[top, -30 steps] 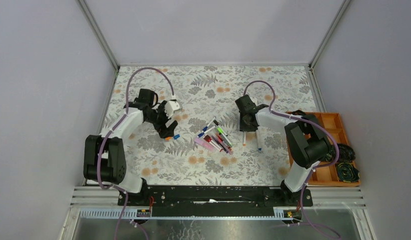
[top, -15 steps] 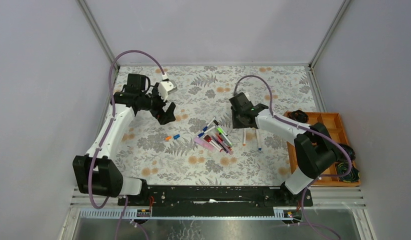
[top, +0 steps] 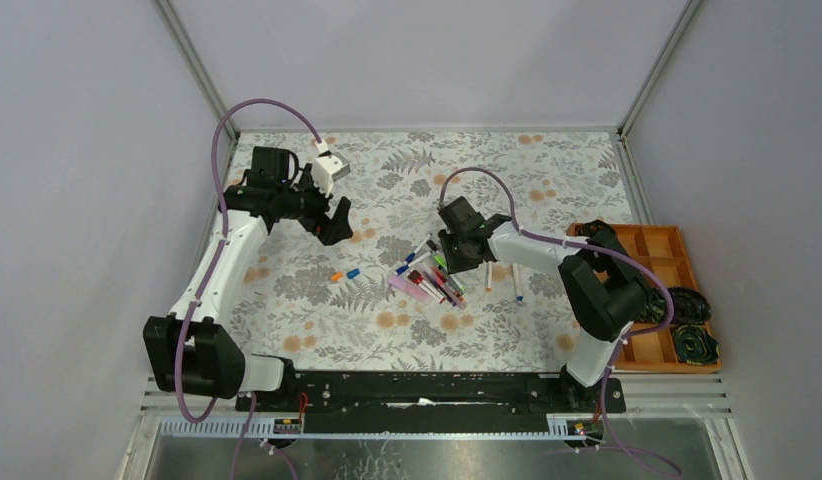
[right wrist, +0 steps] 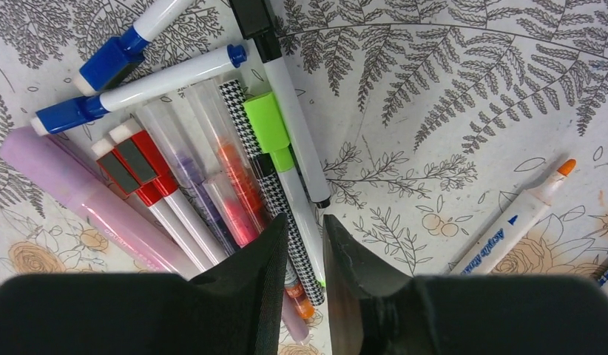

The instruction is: Open the pen caps

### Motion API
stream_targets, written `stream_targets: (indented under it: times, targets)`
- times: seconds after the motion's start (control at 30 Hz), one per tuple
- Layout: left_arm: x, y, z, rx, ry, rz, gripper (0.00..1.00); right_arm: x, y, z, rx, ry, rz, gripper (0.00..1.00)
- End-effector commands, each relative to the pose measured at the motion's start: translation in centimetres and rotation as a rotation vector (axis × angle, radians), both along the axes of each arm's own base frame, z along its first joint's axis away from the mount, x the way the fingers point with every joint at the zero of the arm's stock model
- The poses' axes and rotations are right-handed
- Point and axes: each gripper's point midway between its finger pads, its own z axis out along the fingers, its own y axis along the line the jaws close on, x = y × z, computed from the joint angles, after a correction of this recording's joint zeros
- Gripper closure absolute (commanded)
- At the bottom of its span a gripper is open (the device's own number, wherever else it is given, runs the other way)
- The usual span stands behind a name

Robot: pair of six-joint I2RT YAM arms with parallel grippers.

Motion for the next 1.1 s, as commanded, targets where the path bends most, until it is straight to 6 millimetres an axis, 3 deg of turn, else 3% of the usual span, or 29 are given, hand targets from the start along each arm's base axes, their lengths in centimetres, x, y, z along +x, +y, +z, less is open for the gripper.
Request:
stream_targets:
  times: [0.0, 0.5, 0.67, 1.07]
  targets:
    - [0.0, 0.4, 0.4, 0.003, -0.023, 0.021, 0.01, 0.5, 1.0, 0.1, 0.018, -0.013, 0.035, 0.69]
    - [-1.4, -0.3, 1.1, -0.029, -0.006, -0.025, 0.01, 0.4, -0.3, -2.3, -0.074, 0.005, 0.048, 0.71]
    - [-1.5, -0.5, 1.0, -0.036, 0.005, -0.036, 0.02, -0.5, 0.2, -2.1, -0.048, 0.016, 0.088, 0.72]
    - [-1.9, -1.2, 1.3, -0.07, 0.024, -0.068, 0.01, -1.1, 0.4, -0.2, -0.008, -0.002, 0.095, 0.88]
